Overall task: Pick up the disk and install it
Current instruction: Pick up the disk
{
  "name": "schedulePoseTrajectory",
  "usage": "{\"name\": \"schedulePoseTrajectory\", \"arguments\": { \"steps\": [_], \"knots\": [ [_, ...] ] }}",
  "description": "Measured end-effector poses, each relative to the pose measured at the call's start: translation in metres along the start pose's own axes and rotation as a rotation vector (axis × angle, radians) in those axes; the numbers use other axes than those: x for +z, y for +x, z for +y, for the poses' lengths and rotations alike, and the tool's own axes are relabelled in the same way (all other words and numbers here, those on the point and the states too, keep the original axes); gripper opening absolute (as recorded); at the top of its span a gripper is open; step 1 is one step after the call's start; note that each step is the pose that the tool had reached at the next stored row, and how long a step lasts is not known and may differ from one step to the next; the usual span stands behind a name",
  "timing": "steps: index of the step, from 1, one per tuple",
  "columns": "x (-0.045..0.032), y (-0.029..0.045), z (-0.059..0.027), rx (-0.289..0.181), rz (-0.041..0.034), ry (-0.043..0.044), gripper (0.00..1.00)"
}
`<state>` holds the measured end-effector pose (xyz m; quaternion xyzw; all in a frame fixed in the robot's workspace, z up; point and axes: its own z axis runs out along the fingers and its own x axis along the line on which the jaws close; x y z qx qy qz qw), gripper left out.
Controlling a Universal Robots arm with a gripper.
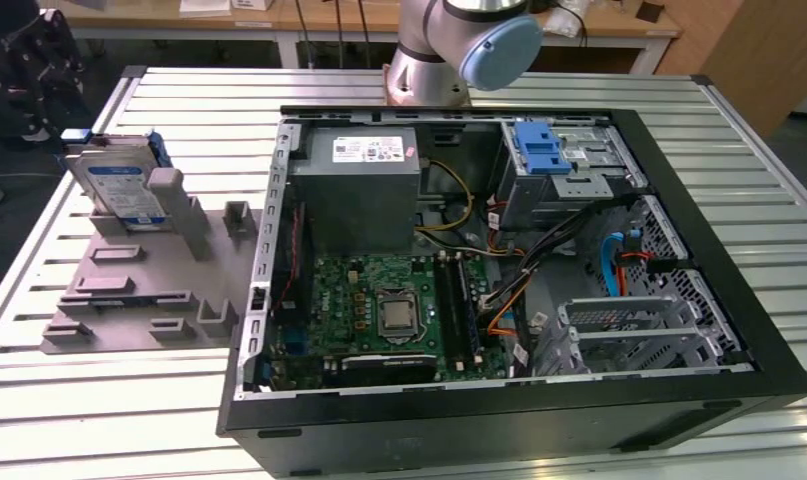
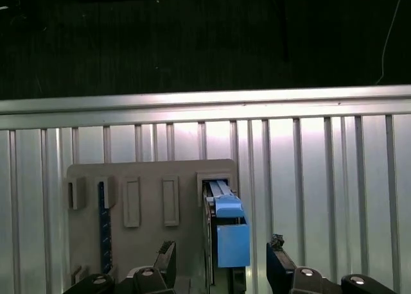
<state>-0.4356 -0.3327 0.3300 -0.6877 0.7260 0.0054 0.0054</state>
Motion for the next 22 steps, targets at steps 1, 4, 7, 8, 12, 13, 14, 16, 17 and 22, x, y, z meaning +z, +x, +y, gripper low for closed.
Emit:
{"name": "schedulePoseTrajectory", "arguments": {
  "steps": [1,4,7,8,12,13,14,16,17,22],
  "knots": [
    [0.0016,-0.0001,0.0001,0.000,0.0000,-0.0001,0.66],
    [0.0069,-0.0004,0.0004,0.000,-0.0001,0.0001,0.66],
    [0.0113,-0.0006,0.0009,0.000,0.0000,0.0000,0.66],
    [0.0124,-0.0006,0.0009,0.000,-0.0001,0.0001,0.66],
    [0.0158,-0.0006,0.0014,0.000,0.0000,0.0001,0.58],
    [0.0164,-0.0007,0.0014,0.000,0.0000,0.0000,0.58],
    [0.0171,-0.0006,0.0017,0.000,0.0000,0.0001,0.52],
    [0.0188,-0.0006,0.0023,0.000,0.0000,0.0000,0.52],
    [0.0198,-0.0006,0.0026,0.000,0.0000,0.0000,0.52],
    [0.0261,-0.0007,0.0034,0.000,0.0000,-0.0001,0.52]
  ]
}}
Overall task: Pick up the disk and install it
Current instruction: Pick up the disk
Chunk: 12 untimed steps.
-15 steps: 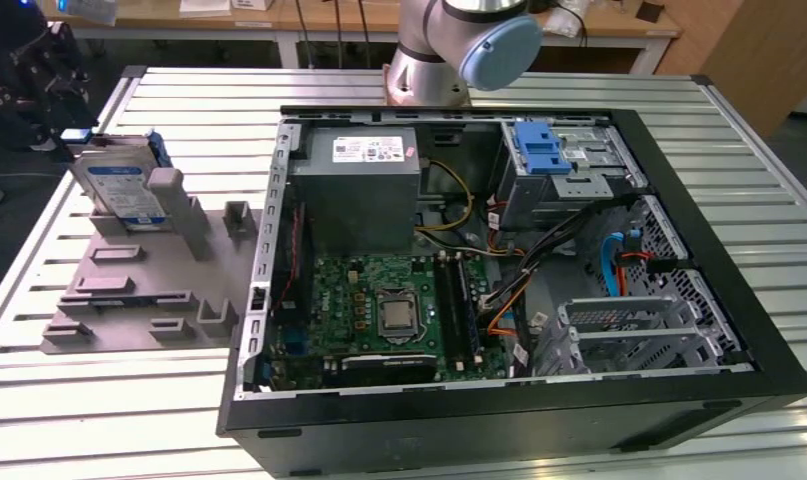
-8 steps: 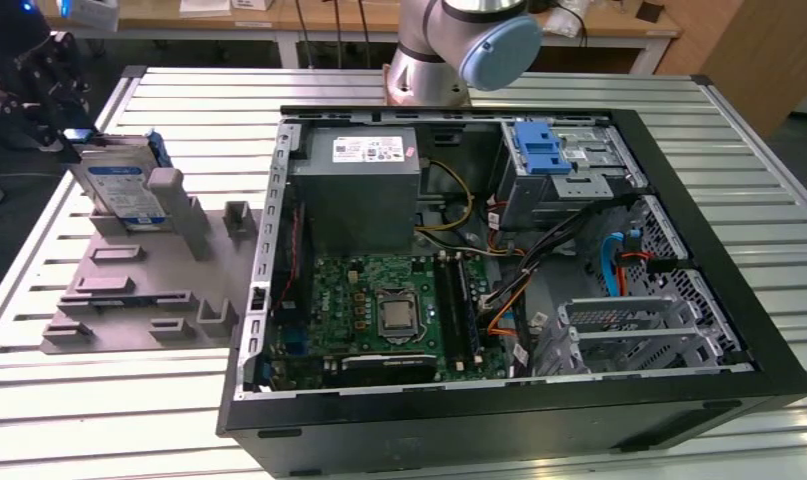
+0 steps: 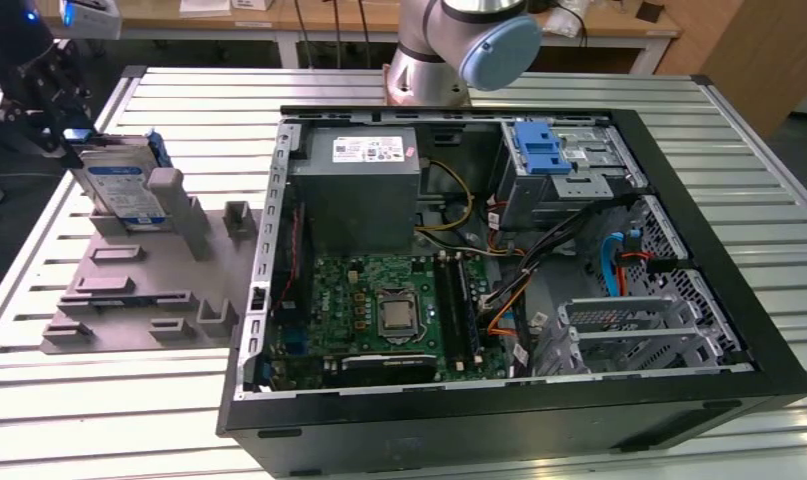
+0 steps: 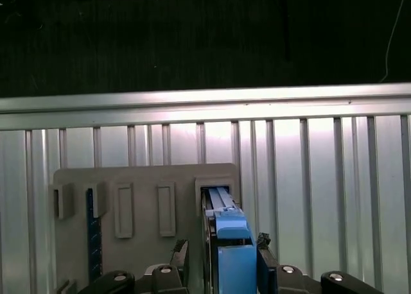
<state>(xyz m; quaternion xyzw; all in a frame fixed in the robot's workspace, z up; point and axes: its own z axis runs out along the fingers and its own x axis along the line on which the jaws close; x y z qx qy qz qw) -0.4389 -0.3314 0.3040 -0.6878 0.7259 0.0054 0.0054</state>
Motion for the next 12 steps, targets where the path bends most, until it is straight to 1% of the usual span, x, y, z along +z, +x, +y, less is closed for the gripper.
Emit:
{"name": "schedulePoseTrajectory", "arguments": {
  "steps": [3,7,12],
  "knots": [
    [0.0036,-0.0006,0.0003,0.000,0.0000,0.0000,0.52],
    [0.0053,-0.0065,0.0006,0.000,0.0004,0.0002,0.52],
    [0.0110,-0.0066,0.0021,0.000,0.0005,0.0001,0.52]
  ]
}}
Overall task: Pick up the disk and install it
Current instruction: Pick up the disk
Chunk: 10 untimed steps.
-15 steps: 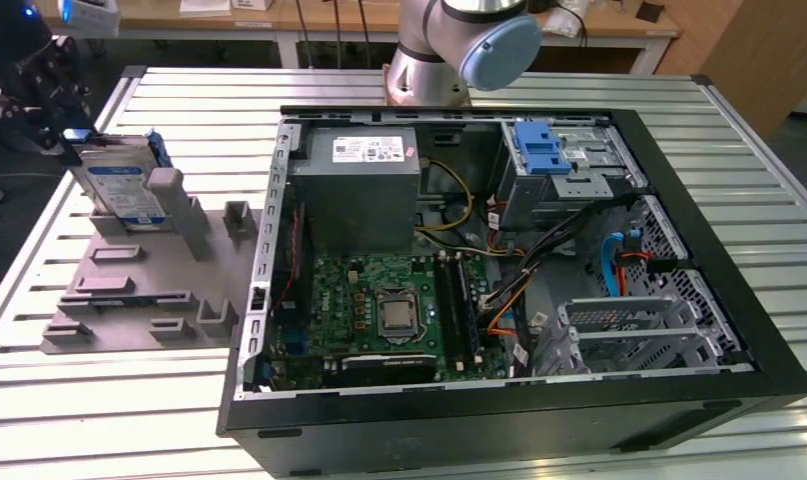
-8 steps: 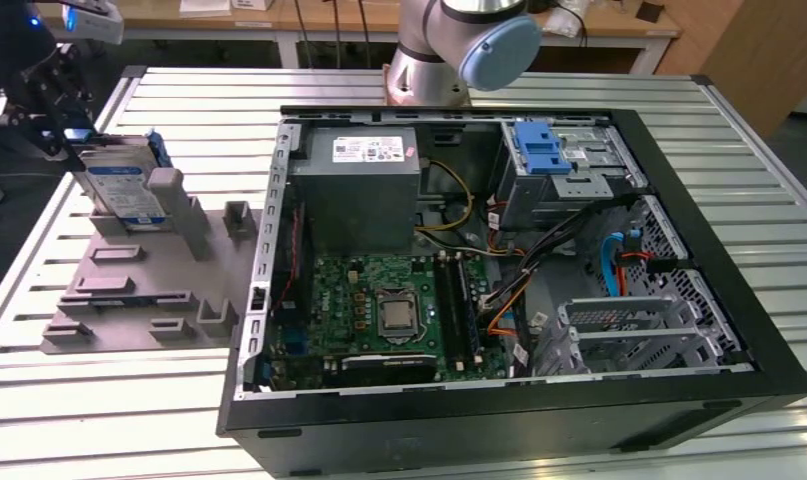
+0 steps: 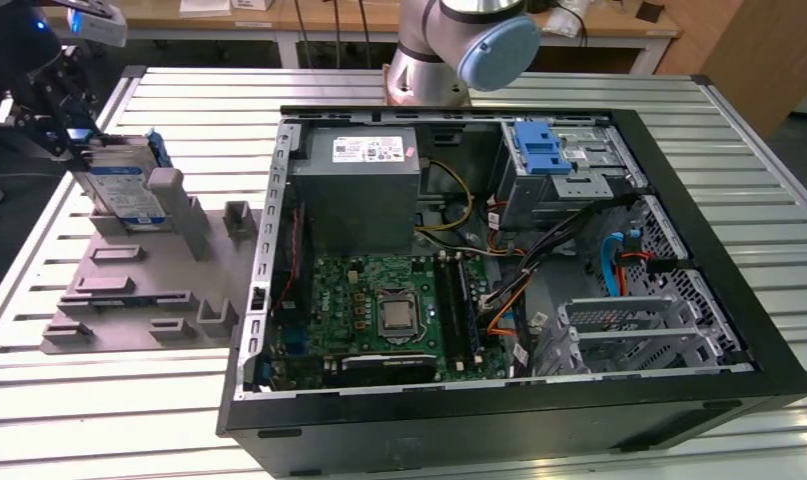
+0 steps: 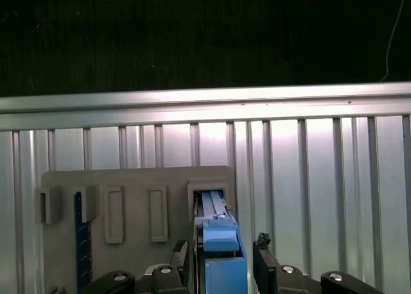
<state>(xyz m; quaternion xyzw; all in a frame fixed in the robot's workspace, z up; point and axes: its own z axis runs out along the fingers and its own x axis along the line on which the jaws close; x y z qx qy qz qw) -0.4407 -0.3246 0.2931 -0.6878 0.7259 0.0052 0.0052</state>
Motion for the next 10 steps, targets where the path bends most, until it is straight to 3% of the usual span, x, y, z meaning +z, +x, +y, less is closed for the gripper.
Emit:
{"name": "schedulePoseTrajectory", "arguments": {
  "steps": [9,10],
  "knots": [
    [0.0041,0.0001,0.0008,0.000,0.0007,0.0000,0.50],
    [0.0041,0.0001,0.0008,0.000,0.0008,0.0000,0.44]
  ]
}}
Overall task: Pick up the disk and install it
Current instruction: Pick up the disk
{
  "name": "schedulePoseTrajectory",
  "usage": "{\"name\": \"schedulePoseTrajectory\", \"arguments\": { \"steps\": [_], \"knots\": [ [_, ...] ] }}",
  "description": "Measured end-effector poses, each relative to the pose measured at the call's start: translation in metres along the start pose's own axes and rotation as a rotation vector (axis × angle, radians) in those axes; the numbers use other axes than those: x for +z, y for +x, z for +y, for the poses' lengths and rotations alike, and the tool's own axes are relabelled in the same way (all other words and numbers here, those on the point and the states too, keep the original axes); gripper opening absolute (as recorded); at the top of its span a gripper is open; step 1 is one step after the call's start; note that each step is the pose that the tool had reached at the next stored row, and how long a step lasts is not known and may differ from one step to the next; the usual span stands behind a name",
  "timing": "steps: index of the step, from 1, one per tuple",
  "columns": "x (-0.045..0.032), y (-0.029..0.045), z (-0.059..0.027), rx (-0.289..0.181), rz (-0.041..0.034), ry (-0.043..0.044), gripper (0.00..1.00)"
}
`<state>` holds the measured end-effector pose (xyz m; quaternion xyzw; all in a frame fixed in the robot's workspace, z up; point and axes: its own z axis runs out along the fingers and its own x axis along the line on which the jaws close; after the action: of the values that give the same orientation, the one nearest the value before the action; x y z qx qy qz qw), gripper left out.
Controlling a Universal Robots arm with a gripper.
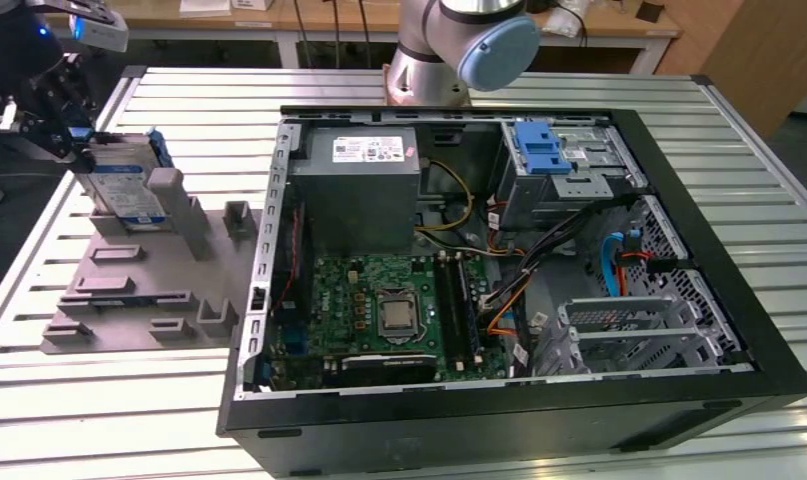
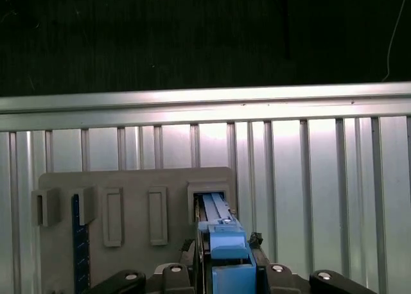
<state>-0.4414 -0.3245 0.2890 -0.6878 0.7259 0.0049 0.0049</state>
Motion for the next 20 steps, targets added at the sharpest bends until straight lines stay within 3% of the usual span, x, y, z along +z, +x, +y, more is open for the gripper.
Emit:
{"name": "schedulePoseTrajectory", "arguments": {
  "steps": [3,4,20],
  "knots": [
    [0.0000,0.0000,0.0000,0.000,0.0001,0.0000,0.42],
    [0.0000,0.0000,0.0000,0.000,0.0000,-0.0001,0.36],
    [0.0000,0.0038,-0.0001,-0.023,0.0012,-0.0002,0.38]
  ]
}}
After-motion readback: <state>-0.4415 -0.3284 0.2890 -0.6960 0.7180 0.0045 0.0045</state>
